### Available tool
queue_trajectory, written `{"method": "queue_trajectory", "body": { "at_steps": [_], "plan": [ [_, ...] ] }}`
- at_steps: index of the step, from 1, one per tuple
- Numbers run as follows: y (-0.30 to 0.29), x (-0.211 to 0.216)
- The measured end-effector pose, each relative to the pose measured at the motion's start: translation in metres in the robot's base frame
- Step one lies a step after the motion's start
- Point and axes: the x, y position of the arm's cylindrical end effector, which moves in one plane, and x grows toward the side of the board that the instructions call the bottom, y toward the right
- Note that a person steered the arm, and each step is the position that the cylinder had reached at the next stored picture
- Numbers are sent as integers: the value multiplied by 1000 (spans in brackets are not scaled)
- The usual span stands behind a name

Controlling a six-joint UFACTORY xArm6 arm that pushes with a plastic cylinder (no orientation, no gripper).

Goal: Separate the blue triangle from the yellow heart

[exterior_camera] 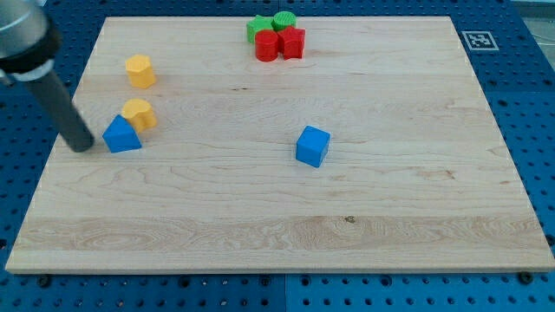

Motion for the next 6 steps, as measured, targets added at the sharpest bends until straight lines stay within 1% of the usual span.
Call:
{"method": "queue_trajectory", "body": {
  "at_steps": [2, 3, 4, 5, 6],
  "plan": [
    [134, 0],
    [173, 0],
    [143, 9],
    [93, 8],
    [68, -16]
  ]
}}
